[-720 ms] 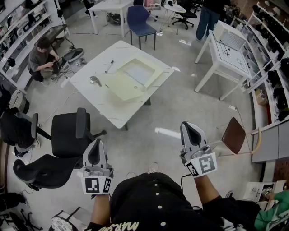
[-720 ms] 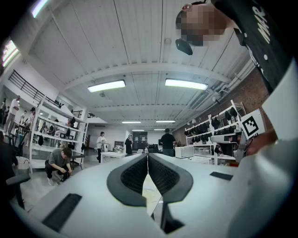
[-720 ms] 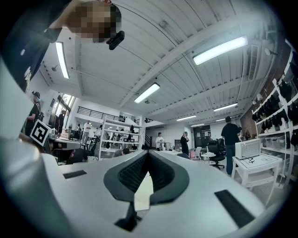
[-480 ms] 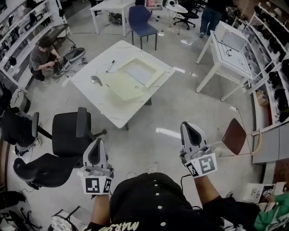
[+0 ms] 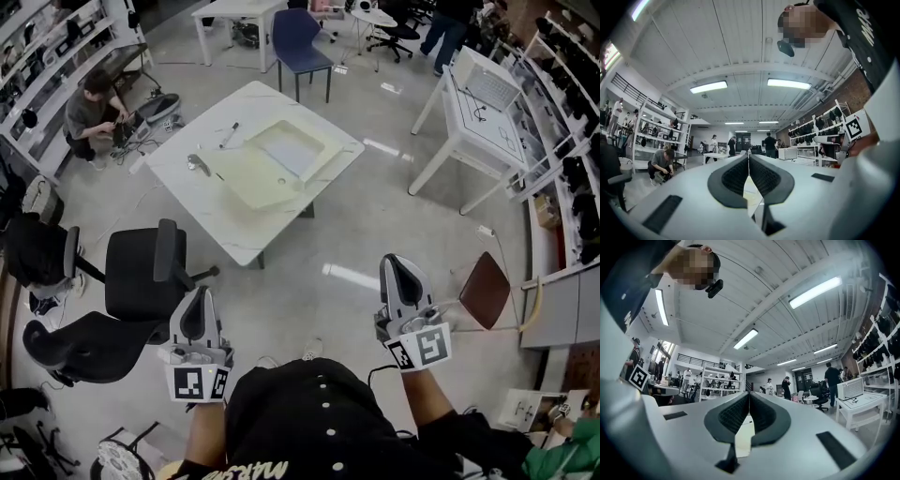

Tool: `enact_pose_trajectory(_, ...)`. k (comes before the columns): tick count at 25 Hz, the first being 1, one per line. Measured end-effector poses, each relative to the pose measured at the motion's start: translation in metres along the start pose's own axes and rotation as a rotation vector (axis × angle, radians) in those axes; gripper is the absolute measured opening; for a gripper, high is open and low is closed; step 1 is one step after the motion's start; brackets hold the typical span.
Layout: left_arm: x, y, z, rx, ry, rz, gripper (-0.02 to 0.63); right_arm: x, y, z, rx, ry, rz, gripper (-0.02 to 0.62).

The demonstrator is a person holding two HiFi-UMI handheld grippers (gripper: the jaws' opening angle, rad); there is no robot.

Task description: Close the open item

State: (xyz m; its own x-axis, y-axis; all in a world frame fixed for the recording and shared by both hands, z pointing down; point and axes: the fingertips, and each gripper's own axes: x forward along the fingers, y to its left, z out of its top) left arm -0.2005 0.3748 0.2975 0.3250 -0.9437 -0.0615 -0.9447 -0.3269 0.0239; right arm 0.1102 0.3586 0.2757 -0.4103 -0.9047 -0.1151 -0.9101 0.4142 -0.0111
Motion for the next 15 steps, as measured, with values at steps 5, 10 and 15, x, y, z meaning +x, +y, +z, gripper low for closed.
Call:
enact_pose_trajectory(5,0.002,-0.004,-0.003,-0.016,-0.008,0.047,0.021,0.002,-0.011,-0.011,0.01,0.015,0.033,0.028)
enact_pose_trajectory(10,0.004,-0.007,-0.009,-0.004,-0.001,0.071,0.021,0.008,-0.015,-0.021,0.009,0.024,0.071,0.028)
enact_pose_trajectory(15,0.014,-0.004,-0.015,-0.007,0.003,0.089,0.021,0.024,-0.02,-0.027,0.04,0.035,0.13,0.164)
